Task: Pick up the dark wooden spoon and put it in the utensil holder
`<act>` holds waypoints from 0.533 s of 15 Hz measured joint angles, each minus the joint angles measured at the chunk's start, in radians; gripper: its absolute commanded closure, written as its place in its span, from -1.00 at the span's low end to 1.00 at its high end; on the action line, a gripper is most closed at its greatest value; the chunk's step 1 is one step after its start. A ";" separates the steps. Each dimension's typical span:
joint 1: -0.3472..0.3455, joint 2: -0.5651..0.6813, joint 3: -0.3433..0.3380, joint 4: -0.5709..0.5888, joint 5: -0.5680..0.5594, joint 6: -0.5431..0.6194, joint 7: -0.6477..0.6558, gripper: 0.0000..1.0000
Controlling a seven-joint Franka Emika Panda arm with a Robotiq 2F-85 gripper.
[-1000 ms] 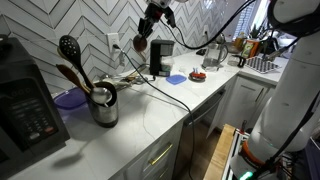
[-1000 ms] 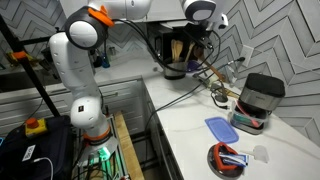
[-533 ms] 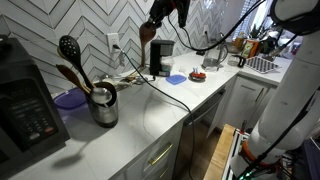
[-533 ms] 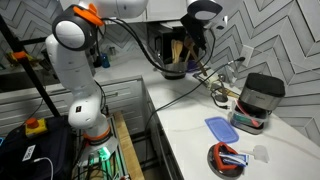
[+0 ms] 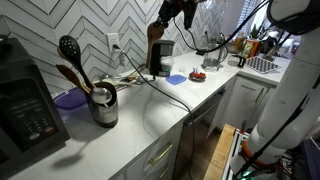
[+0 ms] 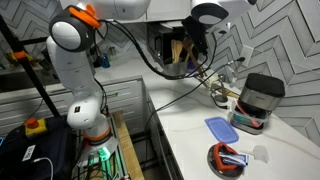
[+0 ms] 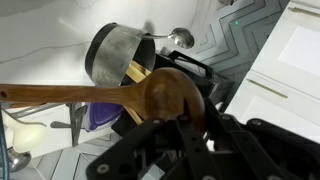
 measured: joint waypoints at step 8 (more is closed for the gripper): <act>0.000 0.000 0.000 0.000 0.000 0.000 0.000 0.93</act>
